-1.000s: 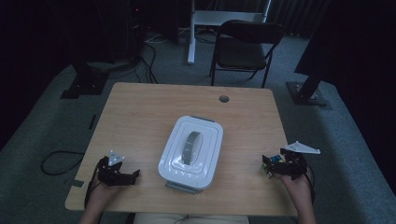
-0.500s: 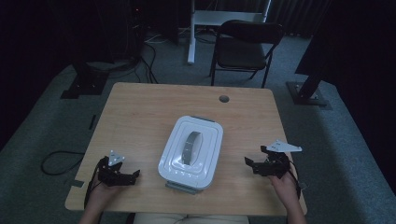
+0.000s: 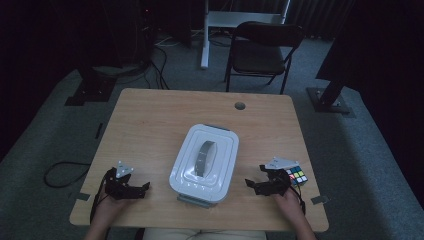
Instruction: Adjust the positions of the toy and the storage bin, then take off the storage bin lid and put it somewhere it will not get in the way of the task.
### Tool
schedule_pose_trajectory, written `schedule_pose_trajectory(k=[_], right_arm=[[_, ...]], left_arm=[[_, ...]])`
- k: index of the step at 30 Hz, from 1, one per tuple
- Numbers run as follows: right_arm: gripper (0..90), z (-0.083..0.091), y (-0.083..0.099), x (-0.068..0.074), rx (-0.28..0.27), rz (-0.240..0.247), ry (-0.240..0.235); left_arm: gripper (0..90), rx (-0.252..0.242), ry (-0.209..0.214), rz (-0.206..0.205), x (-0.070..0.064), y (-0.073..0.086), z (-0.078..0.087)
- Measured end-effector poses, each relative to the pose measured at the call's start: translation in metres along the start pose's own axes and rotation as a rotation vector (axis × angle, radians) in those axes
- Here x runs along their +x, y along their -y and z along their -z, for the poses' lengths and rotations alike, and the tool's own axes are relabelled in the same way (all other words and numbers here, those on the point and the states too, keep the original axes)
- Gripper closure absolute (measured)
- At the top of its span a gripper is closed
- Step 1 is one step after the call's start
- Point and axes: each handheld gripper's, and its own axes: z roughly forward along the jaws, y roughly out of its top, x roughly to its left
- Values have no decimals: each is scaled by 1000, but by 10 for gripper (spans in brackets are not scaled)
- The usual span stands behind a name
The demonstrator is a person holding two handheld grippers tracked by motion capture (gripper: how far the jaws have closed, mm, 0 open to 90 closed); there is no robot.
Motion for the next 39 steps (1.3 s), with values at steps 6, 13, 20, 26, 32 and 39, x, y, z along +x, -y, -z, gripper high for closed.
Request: schedule_pose_trajectory(k=[6,13,20,26,32,39], right_arm=[[137,-15,9,-2,60,42,-12],[132,-19,13,-4,73,63,42],[129,-20,14,-2,73,73,65],[127,-20,14,-2,73,72,66],[127,-20,14,-1,73,69,69],[128,-20,14,-1,73,69,70]], left_arm=[[4,-6,16,-1,1,0,1],[4,0,11,-12,1,0,0],[4,0,12,-13,1,0,0],[4,0,16,-19,1,1,1],[5,3,27,-30,2,1,1],[10,35,-11,-47,1,-2,7]])
